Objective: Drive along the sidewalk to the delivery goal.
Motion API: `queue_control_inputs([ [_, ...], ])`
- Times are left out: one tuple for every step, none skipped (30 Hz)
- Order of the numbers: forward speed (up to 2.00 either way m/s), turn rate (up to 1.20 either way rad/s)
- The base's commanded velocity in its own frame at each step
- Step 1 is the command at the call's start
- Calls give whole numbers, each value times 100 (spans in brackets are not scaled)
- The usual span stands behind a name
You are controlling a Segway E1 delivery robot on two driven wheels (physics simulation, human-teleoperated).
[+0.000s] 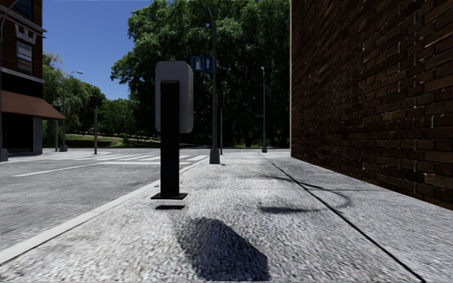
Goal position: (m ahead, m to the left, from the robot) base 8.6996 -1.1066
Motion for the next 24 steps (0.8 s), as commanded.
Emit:
queue_control_inputs([
  [200,0],
  [200,0],
  [200,0],
  [200,0],
  [200,0],
  [200,-7],
  [200,-22],
  [200,-22],
  [200,-28],
  [200,-28],
  [200,-28],
  [200,-28],
  [200,-28],
  [200,-28],
  [200,-28],
  [200,-28],
  [200,-28],
  [200,-26],
  [200,-9],
  [200,0],
  [200,0],
  [200,0],
  [200,0],
  [200,0],
])
